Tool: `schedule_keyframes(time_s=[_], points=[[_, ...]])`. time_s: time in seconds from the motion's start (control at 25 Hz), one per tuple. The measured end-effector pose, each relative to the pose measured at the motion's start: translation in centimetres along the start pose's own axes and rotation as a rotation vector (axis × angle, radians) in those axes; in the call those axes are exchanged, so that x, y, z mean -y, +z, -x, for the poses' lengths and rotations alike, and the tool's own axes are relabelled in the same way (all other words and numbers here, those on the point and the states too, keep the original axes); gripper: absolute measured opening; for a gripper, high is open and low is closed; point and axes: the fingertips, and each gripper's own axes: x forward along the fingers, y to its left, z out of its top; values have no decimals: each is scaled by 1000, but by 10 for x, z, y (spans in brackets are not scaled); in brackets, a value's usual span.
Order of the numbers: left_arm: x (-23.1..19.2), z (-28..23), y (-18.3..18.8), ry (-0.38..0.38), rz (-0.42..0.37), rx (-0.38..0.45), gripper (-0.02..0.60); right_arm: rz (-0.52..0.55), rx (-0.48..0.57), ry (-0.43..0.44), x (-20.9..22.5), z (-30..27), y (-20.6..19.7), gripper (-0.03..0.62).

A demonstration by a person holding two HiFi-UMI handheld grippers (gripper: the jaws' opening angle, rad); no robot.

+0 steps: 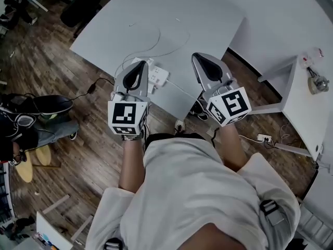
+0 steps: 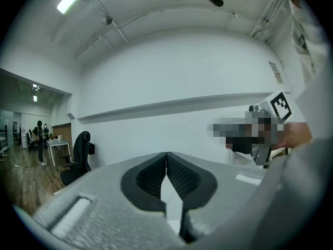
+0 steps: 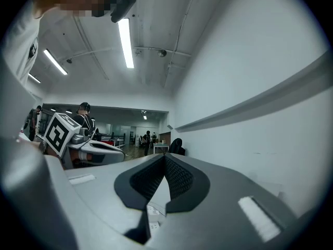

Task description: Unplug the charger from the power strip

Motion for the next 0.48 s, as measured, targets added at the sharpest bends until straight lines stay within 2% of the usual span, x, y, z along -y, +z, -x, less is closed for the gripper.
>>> schedule_keyframes(time_s=[0.24,0.48], points=[[-15,-24,-14,26,17,-25,6,-18,-23,23,18,-29,-18,2],[-30,-45,-44,-12,38,-102,45,-55,-90,16,23,-57,-51,2]])
